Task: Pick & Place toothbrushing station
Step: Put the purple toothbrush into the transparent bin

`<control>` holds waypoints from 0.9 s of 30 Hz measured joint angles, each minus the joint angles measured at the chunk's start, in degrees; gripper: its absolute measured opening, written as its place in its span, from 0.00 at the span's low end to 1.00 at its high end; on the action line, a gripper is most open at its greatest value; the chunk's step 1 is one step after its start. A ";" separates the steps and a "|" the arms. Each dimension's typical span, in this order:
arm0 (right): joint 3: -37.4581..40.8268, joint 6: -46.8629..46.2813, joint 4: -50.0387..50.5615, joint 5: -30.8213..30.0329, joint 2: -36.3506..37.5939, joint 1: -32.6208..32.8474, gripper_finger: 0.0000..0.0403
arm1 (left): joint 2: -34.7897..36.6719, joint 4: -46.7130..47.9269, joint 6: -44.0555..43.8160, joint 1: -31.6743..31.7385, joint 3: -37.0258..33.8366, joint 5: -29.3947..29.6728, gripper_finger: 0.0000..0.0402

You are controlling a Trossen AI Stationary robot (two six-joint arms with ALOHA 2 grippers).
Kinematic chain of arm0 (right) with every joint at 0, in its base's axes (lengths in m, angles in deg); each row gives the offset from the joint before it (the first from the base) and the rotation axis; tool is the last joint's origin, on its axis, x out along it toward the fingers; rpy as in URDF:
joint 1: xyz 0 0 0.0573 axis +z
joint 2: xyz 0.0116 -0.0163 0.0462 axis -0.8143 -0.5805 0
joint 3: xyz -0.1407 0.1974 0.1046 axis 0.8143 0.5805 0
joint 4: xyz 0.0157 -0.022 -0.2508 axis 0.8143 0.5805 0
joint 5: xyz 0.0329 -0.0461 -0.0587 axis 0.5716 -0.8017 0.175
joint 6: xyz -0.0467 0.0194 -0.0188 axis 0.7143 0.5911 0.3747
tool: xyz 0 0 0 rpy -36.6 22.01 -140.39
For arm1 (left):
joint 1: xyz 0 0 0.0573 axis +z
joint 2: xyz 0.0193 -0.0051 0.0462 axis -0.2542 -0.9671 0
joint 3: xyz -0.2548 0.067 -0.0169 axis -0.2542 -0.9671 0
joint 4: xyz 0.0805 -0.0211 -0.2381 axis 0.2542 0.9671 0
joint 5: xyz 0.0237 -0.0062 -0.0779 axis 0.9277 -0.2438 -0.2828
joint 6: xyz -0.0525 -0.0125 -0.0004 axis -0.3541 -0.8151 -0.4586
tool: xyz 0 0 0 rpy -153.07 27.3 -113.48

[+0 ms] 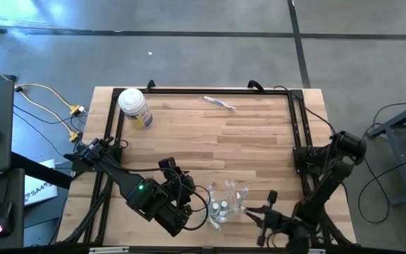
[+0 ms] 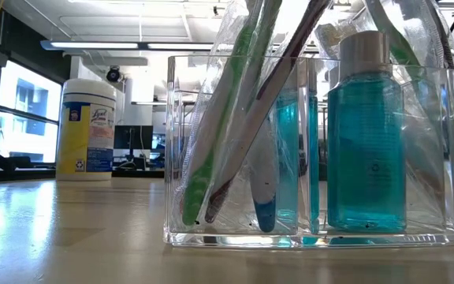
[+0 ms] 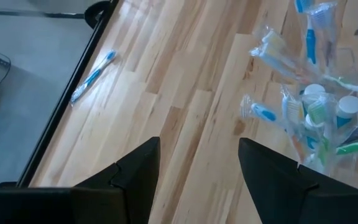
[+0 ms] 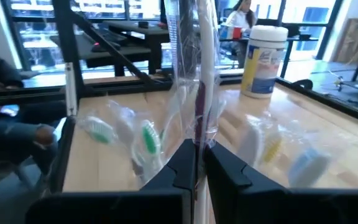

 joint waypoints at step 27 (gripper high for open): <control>10.54 -9.60 -18.05 11.40 -3.06 -6.49 0.03 | -0.04 0.00 0.08 0.00 0.00 -1.11 0.53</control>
